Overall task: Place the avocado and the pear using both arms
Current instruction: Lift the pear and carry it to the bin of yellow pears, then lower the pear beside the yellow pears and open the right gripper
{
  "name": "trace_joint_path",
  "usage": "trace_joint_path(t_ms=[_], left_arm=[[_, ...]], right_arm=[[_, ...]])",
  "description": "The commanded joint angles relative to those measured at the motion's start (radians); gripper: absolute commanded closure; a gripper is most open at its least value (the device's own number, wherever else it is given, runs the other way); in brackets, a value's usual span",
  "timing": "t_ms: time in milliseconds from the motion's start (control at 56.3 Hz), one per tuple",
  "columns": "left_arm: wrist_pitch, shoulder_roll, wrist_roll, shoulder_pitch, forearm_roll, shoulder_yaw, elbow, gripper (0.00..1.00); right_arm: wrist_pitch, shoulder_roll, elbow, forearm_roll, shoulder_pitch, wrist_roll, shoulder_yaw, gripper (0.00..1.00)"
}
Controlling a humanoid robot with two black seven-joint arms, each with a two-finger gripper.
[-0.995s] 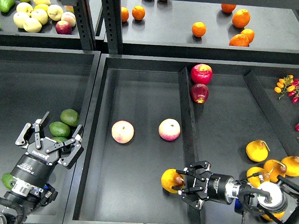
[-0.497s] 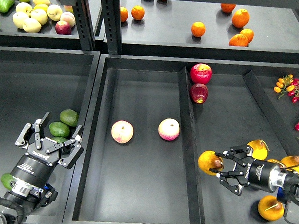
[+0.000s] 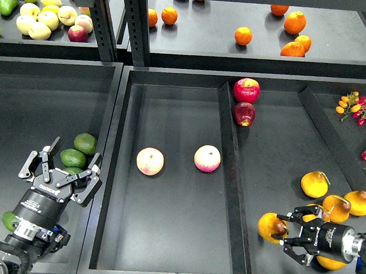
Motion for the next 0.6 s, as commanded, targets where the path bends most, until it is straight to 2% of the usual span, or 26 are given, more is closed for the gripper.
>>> trace_joint_path(t_ms=[0,249,586], left_arm=[[0.000,0.000,0.000,0.000,0.000,0.000,0.001,0.01],[0.000,0.000,0.000,0.000,0.001,-0.002,0.006,0.01],[0.000,0.000,0.000,0.000,0.006,-0.002,0.009,0.01]], right_arm=[[0.000,0.000,-0.024,-0.011,0.000,0.000,0.000,0.73],[0.017,0.014,-0.086,-0.023,0.000,0.000,-0.003,0.69],[0.000,0.030,-0.123,-0.035,0.002,0.000,-0.003,0.45]])
